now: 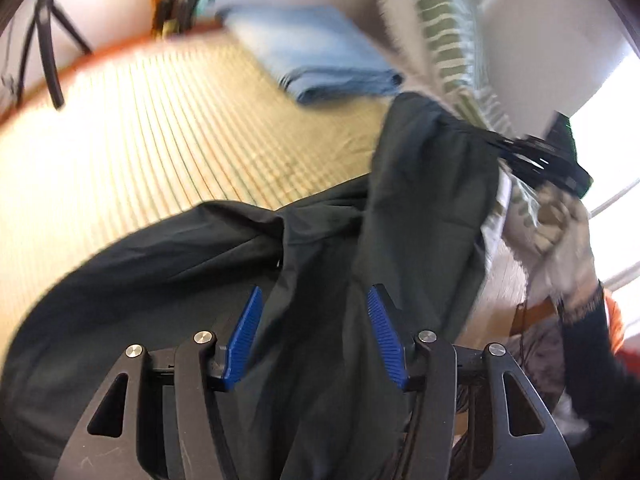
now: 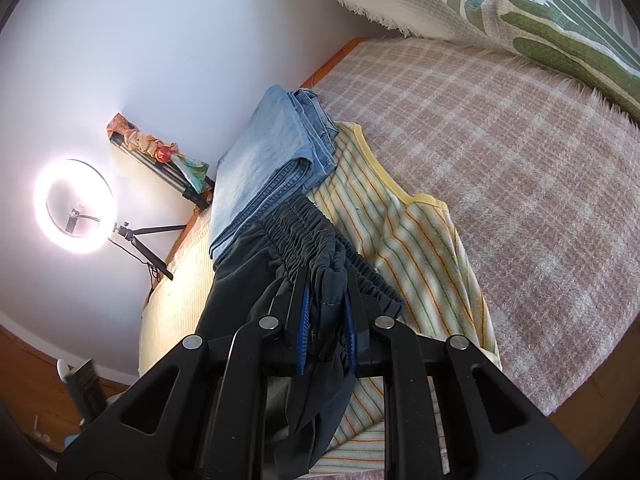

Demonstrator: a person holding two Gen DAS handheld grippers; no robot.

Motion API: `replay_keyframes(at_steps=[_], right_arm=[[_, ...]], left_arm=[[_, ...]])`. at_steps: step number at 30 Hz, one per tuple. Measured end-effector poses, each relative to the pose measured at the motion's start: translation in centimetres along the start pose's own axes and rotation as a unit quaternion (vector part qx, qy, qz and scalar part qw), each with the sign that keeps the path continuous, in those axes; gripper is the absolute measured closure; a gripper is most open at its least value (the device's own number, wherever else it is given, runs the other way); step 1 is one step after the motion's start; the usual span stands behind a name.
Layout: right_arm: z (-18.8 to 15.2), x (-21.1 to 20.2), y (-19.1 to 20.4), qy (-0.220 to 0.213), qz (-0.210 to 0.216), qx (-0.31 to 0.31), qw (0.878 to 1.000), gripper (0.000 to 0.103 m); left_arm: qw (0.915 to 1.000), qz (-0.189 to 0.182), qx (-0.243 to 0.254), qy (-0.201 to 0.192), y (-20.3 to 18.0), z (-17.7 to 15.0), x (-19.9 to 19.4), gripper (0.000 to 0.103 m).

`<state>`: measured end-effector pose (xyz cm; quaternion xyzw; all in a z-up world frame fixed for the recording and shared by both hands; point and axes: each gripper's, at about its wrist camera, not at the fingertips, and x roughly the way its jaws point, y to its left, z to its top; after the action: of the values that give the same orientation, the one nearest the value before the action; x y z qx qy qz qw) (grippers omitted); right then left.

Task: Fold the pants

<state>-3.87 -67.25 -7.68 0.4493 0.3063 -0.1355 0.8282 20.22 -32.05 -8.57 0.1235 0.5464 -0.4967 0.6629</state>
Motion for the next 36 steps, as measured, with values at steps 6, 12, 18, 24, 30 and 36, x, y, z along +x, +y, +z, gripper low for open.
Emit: replay_keyframes(at_steps=[6,12,18,24,30,36], right_arm=[[0.2,-0.1,-0.2,0.003,0.008,0.001,1.000,0.087],[0.5,-0.4,0.8,-0.003,0.028,-0.009,1.000,0.087],[1.2,0.4,2.2,-0.019,0.027,-0.016,0.999,0.087],[2.1,2.1,2.4,-0.015,0.021,-0.005,1.000,0.087],[1.9,2.6,3.5,-0.009,0.019,-0.022,1.000,0.087],[1.6,2.3,3.6,-0.008,0.023,-0.024,0.999,0.087]], left_arm=[[0.9998,-0.019,-0.007,0.001,-0.2,1.8,2.2,0.101],[0.9973,0.000,-0.014,-0.072,1.8,3.8,-1.3,0.101],[0.9903,0.031,-0.048,-0.127,6.7,7.7,-4.0,0.102],[0.9875,-0.031,-0.108,-0.111,11.4,10.5,-2.7,0.103],[0.9914,-0.038,-0.112,-0.055,10.9,8.2,-1.9,0.047],[0.9886,-0.054,-0.139,-0.022,10.6,6.7,0.3,0.047]])
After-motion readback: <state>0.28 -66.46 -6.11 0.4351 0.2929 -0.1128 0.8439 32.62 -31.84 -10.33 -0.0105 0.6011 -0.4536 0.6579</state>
